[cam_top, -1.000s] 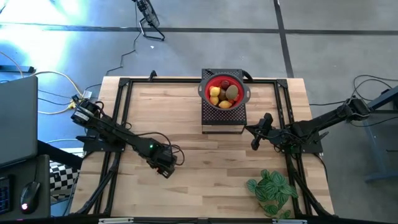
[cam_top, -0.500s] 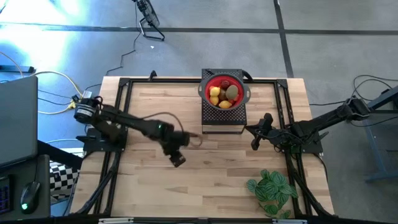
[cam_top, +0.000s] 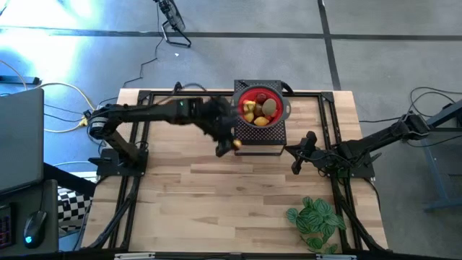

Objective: Pick & Place Fruit
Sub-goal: Put the orange pear into the red strainer bowl on the shelf

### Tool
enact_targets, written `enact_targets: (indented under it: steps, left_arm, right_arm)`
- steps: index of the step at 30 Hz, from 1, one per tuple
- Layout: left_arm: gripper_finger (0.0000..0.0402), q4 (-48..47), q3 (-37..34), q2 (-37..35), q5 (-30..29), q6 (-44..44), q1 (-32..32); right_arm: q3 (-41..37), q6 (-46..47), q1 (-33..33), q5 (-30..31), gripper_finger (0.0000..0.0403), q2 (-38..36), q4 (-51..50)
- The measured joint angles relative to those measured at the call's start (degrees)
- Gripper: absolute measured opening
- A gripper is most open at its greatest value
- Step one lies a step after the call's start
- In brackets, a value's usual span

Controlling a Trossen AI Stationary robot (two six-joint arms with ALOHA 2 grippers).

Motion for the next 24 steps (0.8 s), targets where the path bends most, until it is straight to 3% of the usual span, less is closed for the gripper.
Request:
enact_targets:
  steps: [8, 16, 24]
  left_arm:
    - [0.0144, 2.29, 10.03, 0.00, -5.95, 11.57, 3.30]
    - [0.0144, 10.94, 10.69, 1.32, -8.57, 16.09, 5.98]
    - [0.0143, 11.20, 10.54, 7.33, -8.79, 15.72, 10.87]
  right_arm:
    - [0.00, 0.00, 0.00, -0.01, 0.0002, 0.00, -0.02]
    - [-0.02, 0.00, 0.00, 0.01, 0.0002, 0.02, -0.04]
    - [0.00, 0.00, 0.00, -0.01, 0.0002, 0.00, -0.20]
